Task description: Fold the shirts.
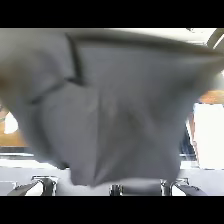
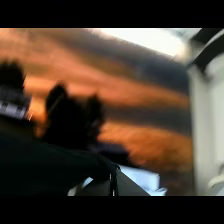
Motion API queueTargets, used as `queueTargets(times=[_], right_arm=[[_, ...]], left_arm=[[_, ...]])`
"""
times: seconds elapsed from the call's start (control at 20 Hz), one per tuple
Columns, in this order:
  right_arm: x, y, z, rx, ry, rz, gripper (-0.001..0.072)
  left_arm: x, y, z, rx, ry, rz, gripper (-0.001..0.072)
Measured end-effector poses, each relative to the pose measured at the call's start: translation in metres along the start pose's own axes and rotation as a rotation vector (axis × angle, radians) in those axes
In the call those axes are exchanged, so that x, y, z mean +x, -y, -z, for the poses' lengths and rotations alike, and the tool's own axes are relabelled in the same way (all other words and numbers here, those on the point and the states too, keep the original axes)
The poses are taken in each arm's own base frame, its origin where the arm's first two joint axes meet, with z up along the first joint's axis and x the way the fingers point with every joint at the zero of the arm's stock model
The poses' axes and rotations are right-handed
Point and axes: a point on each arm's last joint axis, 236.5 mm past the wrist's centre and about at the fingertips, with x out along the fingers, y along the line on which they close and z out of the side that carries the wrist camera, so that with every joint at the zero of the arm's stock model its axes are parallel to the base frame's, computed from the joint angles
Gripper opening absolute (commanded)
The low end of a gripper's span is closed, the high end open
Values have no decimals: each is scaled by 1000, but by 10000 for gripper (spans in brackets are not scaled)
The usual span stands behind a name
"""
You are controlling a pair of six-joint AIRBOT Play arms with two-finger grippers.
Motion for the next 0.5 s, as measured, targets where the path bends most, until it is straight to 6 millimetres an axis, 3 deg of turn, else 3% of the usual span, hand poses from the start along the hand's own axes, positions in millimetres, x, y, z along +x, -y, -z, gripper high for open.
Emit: queueTargets(times=[0.15,0.25,0.35,0.5], right_arm=[[125,-43,28,-38,-264,-163,31],[196,-76,42,-31,-346,-262,31],[253,-104,46,4,-350,-324,31],[316,-123,27,107,-240,-326,31]], left_arm=[[114,-49,101,-85,-336,2,26],[174,-75,169,-133,-504,1,26],[224,-90,221,-170,-599,16,26],[282,-103,260,-213,-608,33,26]])
